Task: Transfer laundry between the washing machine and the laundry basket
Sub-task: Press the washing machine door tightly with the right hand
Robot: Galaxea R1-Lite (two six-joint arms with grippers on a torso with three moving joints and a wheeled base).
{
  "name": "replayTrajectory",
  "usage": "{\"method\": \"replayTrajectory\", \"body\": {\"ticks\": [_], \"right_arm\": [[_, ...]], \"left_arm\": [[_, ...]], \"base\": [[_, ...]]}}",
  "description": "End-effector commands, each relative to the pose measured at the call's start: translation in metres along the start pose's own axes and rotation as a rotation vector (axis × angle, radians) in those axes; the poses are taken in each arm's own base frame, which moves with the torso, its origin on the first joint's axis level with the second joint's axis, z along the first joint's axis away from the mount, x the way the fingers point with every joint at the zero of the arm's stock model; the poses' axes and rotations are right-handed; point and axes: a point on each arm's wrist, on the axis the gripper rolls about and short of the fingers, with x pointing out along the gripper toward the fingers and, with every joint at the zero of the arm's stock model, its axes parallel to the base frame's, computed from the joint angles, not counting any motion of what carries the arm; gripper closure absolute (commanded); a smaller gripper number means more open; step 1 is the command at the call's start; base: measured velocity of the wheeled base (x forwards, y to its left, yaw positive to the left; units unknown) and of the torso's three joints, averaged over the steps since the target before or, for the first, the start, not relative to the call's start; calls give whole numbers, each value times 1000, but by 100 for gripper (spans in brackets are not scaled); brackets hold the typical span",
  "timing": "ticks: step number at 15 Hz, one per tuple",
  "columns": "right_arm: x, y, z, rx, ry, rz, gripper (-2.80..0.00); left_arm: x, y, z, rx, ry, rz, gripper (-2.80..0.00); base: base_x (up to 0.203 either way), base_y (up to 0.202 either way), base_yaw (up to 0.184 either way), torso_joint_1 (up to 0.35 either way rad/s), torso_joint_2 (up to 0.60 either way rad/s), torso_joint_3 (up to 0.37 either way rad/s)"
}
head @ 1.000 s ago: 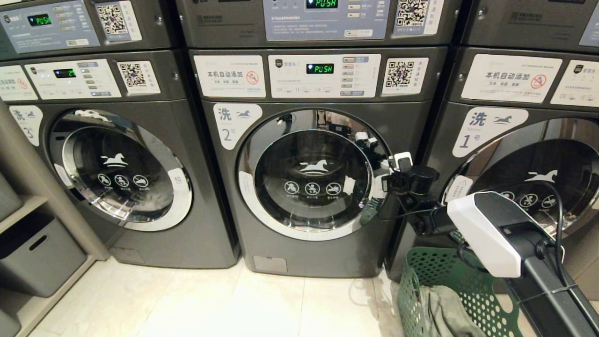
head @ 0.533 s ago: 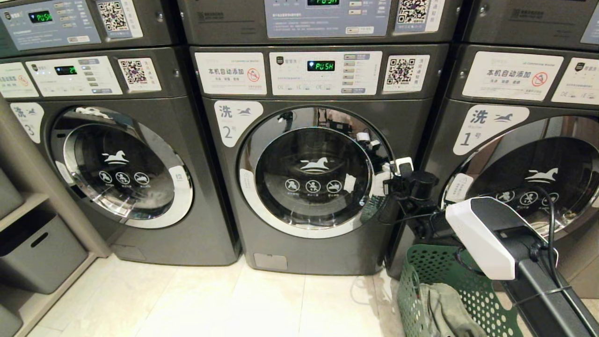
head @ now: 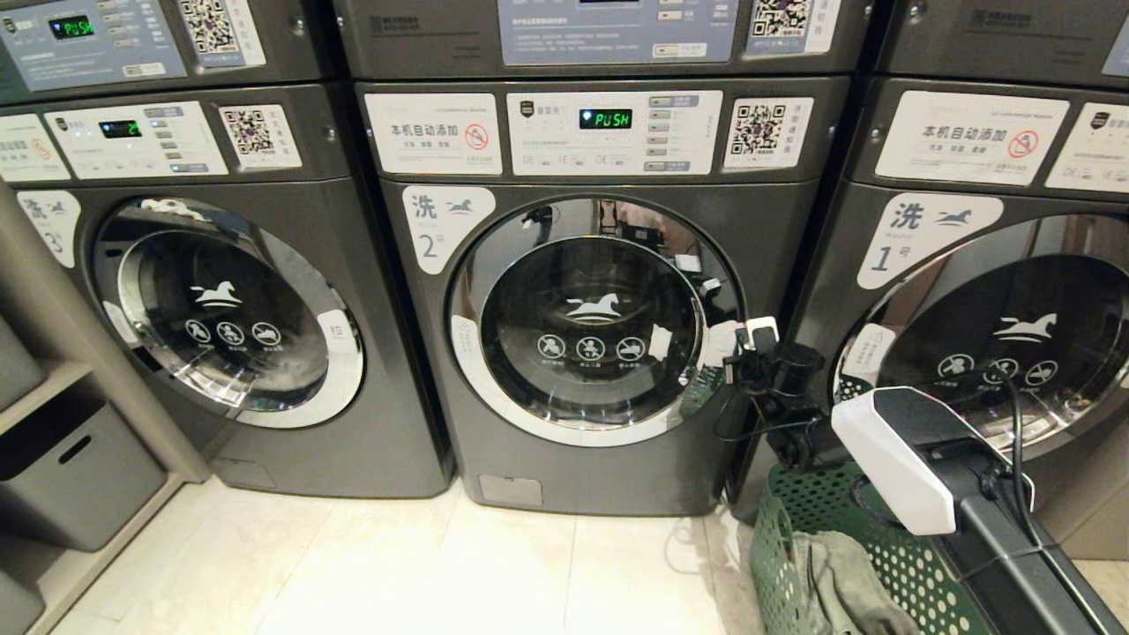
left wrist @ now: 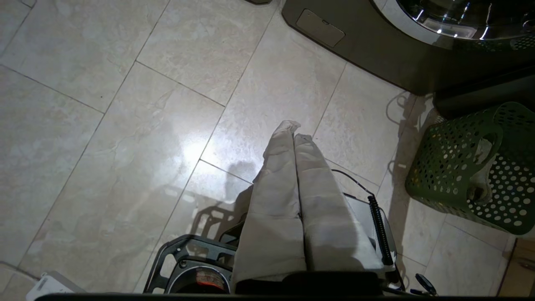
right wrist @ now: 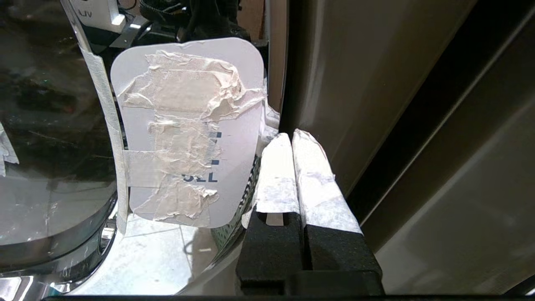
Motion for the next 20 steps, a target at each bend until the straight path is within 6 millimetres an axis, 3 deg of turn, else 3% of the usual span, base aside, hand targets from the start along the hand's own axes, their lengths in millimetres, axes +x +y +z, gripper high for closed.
{"method": "replayTrajectory", "body": {"ticks": [1, 8, 16, 20], "right_arm": [[-1, -3, 23, 13, -44, -2, 0], [-18, 10, 35, 34, -38, 80, 0], [-3, 9, 43, 45, -124, 51, 0], [1, 11, 38, 41, -99, 54, 0]], "left_arm": [[1, 0, 0, 1, 9, 2, 0], [1, 0, -1, -2, 6, 4, 0], [-4, 3, -6, -4, -2, 2, 0], [-14, 8, -12, -6, -36, -1, 0]], "base": [[0, 0, 0, 0, 0, 0], [0, 0, 0, 0, 0, 0], [0, 0, 0, 0, 0, 0], [0, 0, 0, 0, 0, 0]]}}
